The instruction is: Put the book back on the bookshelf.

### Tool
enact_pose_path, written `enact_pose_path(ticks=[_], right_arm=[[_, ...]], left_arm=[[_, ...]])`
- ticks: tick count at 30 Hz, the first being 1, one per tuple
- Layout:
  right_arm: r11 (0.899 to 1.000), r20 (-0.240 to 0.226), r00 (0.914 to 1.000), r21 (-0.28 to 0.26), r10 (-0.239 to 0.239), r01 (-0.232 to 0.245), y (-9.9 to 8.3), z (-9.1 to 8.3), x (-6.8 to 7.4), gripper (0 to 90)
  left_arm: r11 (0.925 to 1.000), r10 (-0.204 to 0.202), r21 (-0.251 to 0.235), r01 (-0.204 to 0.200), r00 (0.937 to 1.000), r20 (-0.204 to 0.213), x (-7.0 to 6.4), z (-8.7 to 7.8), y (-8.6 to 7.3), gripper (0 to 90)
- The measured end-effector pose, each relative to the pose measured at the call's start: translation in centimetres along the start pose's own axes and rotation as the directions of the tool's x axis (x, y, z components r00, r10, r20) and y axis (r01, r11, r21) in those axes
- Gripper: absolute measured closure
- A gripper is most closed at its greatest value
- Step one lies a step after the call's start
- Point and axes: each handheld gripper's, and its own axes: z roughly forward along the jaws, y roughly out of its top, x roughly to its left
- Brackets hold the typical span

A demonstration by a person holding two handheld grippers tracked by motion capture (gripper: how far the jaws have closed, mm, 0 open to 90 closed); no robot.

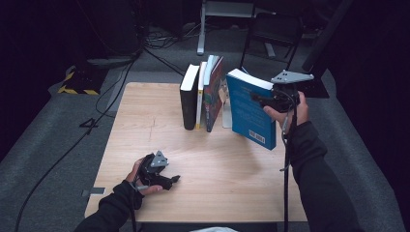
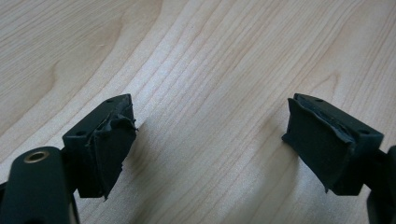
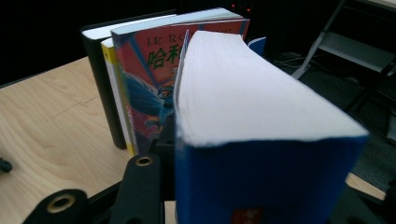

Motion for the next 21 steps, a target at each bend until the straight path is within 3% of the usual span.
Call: enact_pose_path(ticks=[13, 17, 21], right_arm=[[0.998, 0.059, 0.9968, -0.024, 0.053, -0.052, 1.4, 2.5, -0.6, 60.7], [0.997, 0.064, 0.9953, -0.028, 0.073, -0.072, 1.8, 3.1, -0.5, 60.7], [0.998, 0.043, 0.9974, -0.031, 0.058, -0.057, 2.2, 3.2, 0.2, 60.7]], left_arm=[[1.0000, 0.000, 0.000, 0.000, 1.0000, 0.000, 0.0, 0.0, 0.0, 16.2], [1.0000, 0.000, 0.000, 0.000, 1.0000, 0.000, 0.0, 0.0, 0.0, 16.1], [1.0000, 0.000, 0.000, 0.000, 1.0000, 0.000, 0.0, 0.0, 0.0, 16.2]])
